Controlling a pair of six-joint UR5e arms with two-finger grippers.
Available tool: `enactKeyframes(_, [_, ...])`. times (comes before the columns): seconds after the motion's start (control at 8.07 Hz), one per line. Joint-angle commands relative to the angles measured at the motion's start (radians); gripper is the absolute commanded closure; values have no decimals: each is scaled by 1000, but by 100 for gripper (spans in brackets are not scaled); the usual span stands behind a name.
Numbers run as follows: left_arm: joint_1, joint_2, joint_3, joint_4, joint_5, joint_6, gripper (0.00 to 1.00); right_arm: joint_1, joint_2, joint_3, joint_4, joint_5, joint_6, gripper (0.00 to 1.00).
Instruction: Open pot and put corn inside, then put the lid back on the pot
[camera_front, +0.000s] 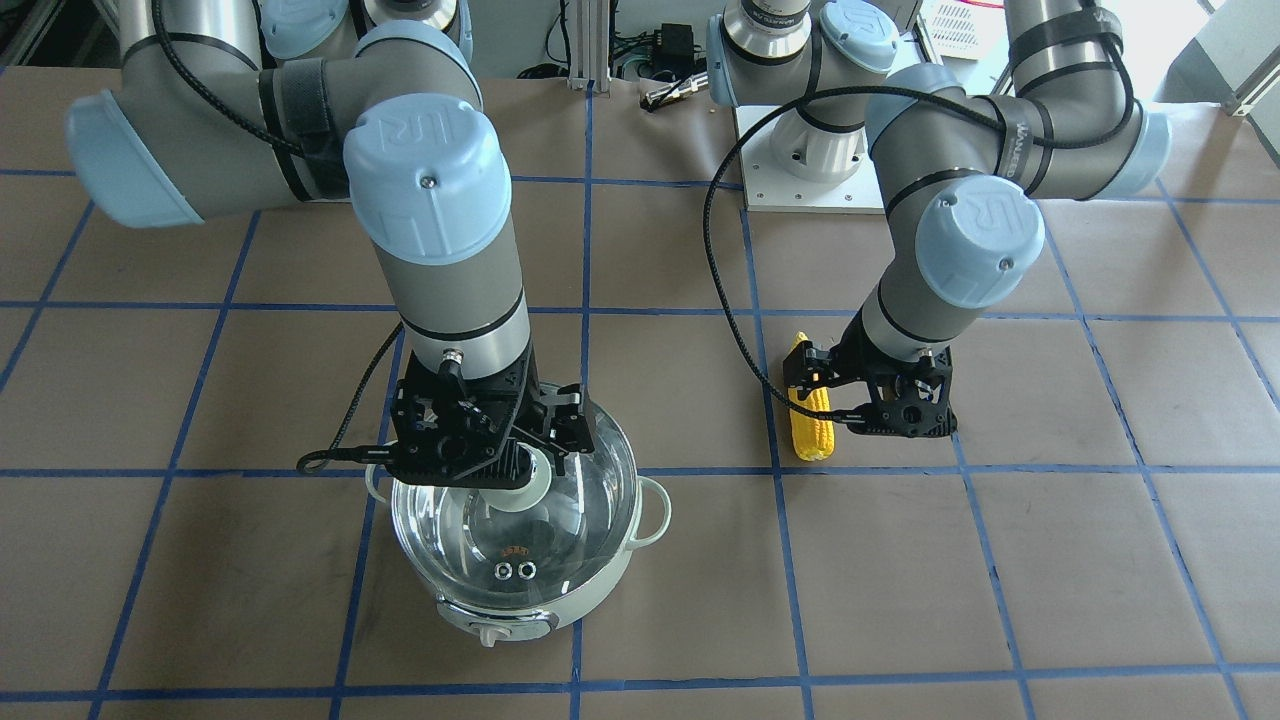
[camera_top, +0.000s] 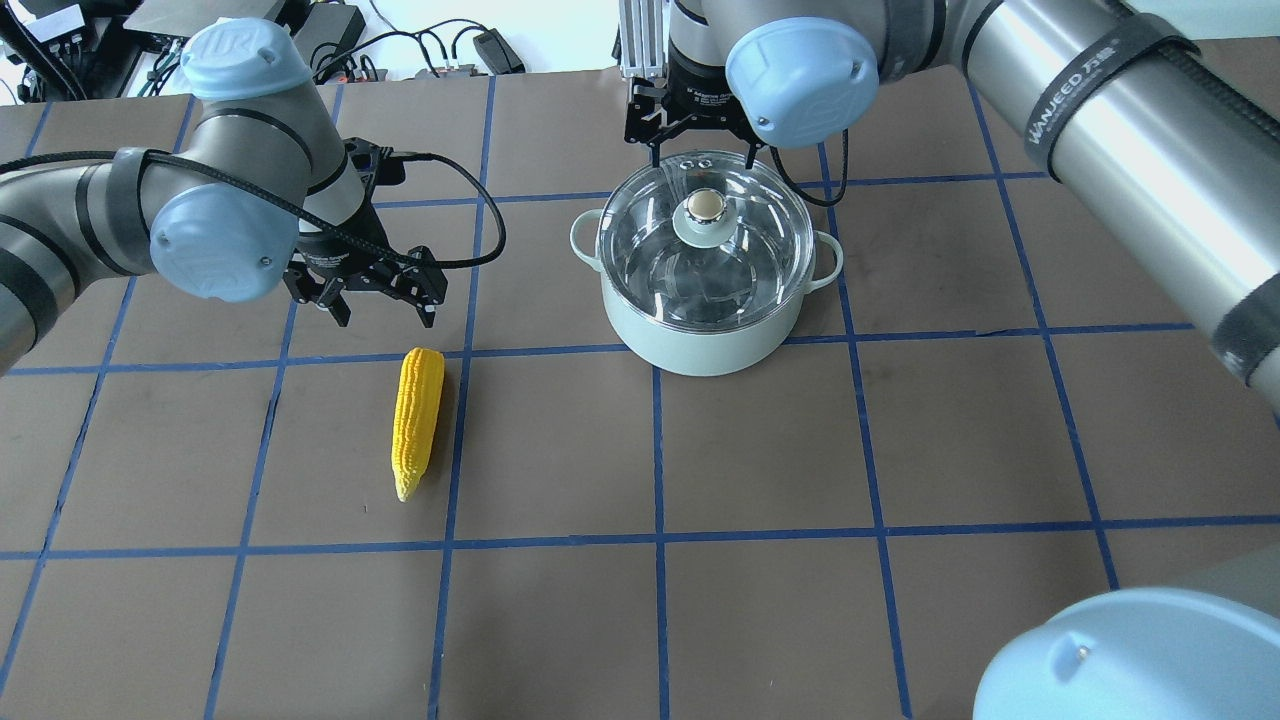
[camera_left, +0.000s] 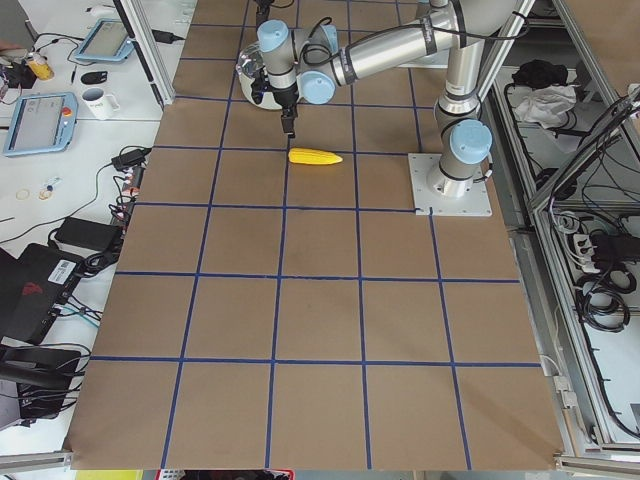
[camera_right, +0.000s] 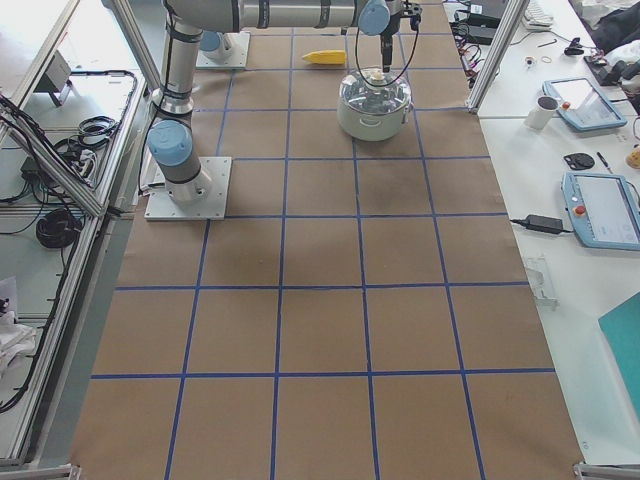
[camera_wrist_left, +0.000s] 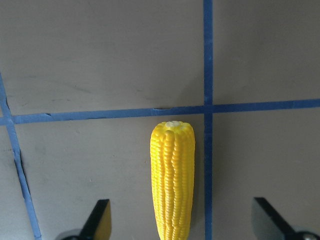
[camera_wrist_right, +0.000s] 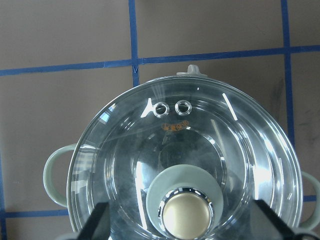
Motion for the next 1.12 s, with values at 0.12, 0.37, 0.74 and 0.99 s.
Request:
enactKeyframes(0.12, [25,-102,-98,160,-6,1,0,11,53,36,-70,-28,-18,0])
enactKeyframes(0.37, [25,-128,-193,276,-23,-1,0,11,57,44,-70,-30,-15,4])
enactKeyframes(0.74, [26,-119,-215,269,-51,31,21,11,48,59,-62,-47,-7,32])
enactKeyframes(0.99, [26,-110,-223,270,-51,95,50,11,48,61,-56,-47,-7,48])
